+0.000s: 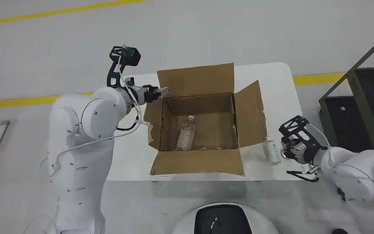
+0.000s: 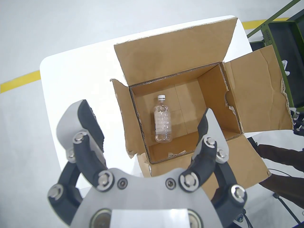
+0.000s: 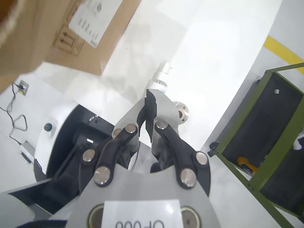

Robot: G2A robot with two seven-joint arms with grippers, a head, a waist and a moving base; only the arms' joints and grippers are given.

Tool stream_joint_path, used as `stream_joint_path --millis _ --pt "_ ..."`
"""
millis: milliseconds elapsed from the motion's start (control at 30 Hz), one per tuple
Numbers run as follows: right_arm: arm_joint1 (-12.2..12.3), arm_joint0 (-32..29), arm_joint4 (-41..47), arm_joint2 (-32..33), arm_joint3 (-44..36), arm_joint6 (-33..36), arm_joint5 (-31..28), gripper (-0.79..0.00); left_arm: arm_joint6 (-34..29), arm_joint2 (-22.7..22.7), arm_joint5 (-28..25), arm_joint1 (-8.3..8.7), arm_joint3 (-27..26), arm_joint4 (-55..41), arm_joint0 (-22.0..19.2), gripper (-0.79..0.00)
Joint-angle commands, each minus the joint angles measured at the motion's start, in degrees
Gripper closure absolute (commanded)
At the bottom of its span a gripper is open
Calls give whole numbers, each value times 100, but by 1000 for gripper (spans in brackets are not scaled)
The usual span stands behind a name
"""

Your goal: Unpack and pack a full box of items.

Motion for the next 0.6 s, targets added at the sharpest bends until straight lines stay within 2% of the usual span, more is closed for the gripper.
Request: stream_joint_path --millis 0,133,233,267,433,567 --pt "-4 -61 -209 -27 114 38 449 0 0 0 0 0 0 0 0 -785" --pt "0 -104 -732 -167 232 137 769 0 0 0 0 0 0 0 0 -785" --pt "-10 -57 -928 -307 414 101 963 -225 0 0 0 0 0 0 0 -785" --pt "-19 -25 -913 -372 490 68 1028 -348 0 0 0 0 0 0 0 -785" --pt "-67 312 -803 -734 958 -160 1151 -323 0 0 0 0 0 0 0 -785" --pt "-101 594 -848 -1032 1236 -211 1184 -339 0 0 0 0 0 0 0 -785"
